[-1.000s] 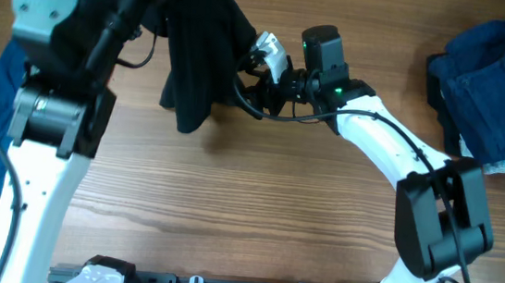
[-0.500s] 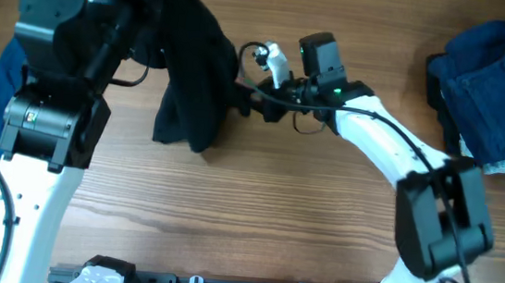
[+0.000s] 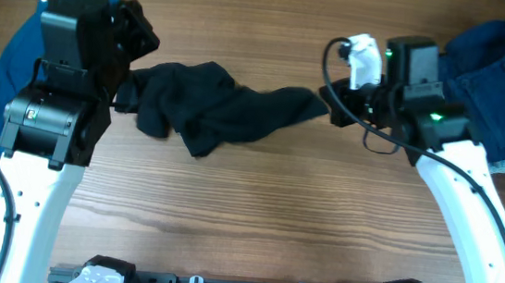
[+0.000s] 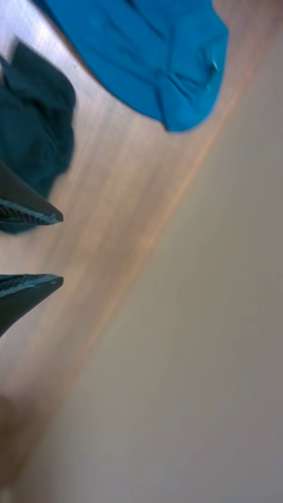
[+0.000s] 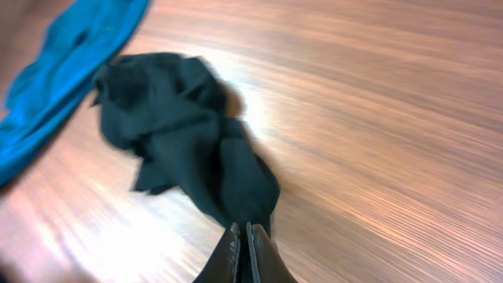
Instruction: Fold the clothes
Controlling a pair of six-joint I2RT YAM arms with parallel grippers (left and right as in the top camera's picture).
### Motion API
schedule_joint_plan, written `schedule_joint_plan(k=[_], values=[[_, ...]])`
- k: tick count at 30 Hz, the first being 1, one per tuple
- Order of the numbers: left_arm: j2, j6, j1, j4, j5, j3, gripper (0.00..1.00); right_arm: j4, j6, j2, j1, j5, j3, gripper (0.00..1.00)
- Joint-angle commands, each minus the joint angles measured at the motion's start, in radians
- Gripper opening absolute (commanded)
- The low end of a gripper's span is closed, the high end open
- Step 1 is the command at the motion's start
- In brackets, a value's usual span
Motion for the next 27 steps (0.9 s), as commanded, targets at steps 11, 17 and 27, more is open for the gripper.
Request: schedule_joint_plan(k=[11, 17, 27], values=[[0.212, 0.2, -0.018, -0.445, 0.19, 0.017, 0.12, 0.018, -0.022, 0.144, -0.026, 0.093, 0.0, 0.04], [0.41, 0.2, -0.085, -0.54, 0.194, -0.016, 0.2, 0.015, -0.023, 0.149, -0.026, 0.093, 0.0, 0.55], [0.561, 0.166, -0.108, -0.185, 0.187, -0.258, 0.38, 0.016, -0.026, 0.149, -0.026, 0.094, 0.0, 0.68]])
